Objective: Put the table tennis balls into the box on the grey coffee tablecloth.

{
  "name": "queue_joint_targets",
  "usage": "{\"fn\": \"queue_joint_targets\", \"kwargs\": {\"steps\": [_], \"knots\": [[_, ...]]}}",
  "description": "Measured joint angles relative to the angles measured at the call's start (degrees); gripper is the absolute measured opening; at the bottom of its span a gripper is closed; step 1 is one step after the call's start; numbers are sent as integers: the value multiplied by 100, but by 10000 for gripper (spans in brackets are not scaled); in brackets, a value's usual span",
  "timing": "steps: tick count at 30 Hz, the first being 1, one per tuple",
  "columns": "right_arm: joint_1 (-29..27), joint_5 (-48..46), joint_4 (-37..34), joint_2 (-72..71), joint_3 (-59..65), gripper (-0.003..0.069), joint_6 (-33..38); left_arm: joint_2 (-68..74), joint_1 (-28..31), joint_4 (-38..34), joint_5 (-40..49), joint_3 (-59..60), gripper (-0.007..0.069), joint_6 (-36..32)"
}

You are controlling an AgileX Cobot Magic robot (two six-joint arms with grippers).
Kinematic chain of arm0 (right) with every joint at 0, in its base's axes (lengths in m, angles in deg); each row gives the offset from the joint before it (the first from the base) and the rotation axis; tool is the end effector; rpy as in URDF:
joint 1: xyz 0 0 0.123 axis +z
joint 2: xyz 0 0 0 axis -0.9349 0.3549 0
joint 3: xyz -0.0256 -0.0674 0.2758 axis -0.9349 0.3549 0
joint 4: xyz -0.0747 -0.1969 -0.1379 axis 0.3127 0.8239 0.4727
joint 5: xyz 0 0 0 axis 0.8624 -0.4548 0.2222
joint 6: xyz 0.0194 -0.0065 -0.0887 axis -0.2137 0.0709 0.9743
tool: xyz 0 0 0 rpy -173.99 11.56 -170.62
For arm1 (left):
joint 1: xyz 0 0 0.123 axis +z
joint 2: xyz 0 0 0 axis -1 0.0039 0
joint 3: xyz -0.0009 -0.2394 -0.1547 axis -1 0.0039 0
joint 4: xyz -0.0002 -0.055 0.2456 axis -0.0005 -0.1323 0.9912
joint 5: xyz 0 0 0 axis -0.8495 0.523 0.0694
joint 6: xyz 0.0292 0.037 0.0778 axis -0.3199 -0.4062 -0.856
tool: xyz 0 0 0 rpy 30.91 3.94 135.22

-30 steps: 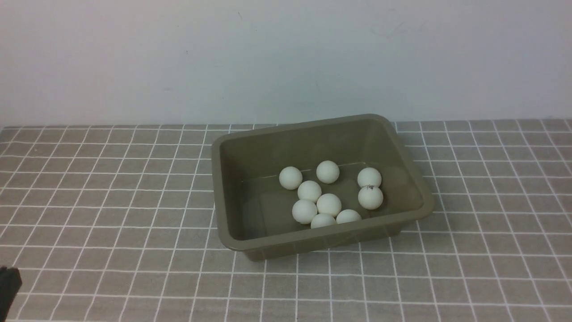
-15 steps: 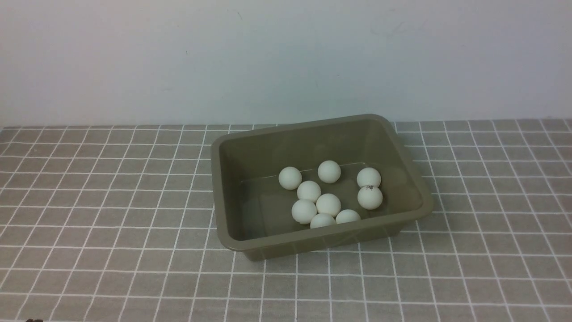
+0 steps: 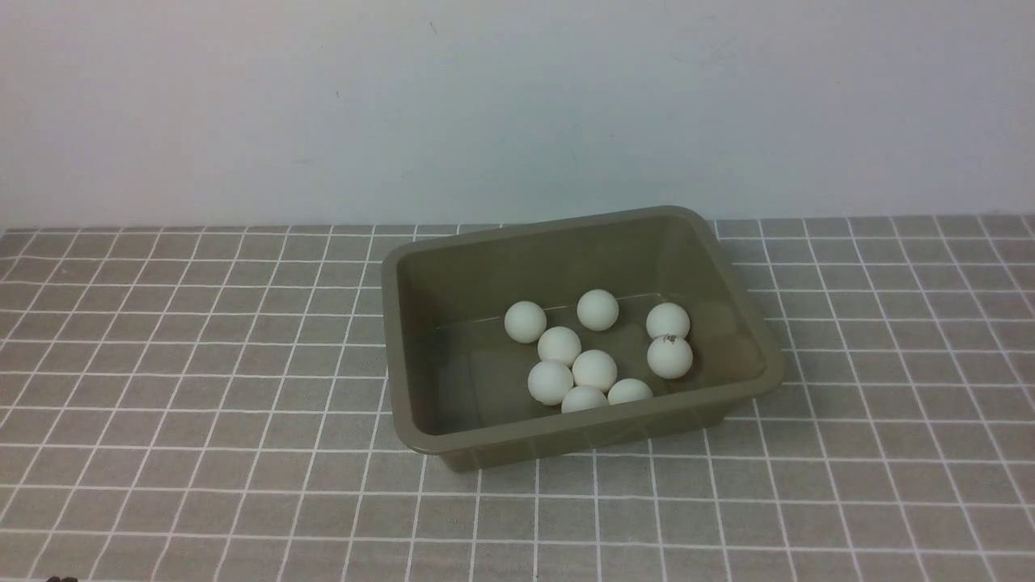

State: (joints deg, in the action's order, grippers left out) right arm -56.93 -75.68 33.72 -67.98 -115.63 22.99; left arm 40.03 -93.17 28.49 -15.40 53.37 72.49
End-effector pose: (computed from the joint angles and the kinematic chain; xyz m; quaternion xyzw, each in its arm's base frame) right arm 0.0055 -0.0055 0.3413 0.0277 0.5738 0.1520 0.8043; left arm 0.0520 -0.0051 0.1710 0.0247 0.8073 -0.0295 0.5888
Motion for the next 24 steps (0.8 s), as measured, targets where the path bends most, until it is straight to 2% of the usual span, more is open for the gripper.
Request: {"fn": "queue_joint_targets", "kwargs": {"steps": [6, 11, 16, 19, 24], "knots": [[0, -62, 72, 0, 0, -15, 45, 0, 0, 0, 0, 0, -5, 0], [-39, -773, 104, -7, 200, -15, 88, 0, 0, 0, 0, 0, -5, 4], [-558, -1020, -52, -14, 834, -15, 88, 0, 0, -5, 0, 0, -5, 4], [-1092, -1052, -158, -28, 1767, -15, 88, 0, 0, -5, 0, 0, -5, 4], [-1375, -1139, -202, -28, 2729, -15, 100, 0, 0, -5, 11, 0, -5, 4]]}}
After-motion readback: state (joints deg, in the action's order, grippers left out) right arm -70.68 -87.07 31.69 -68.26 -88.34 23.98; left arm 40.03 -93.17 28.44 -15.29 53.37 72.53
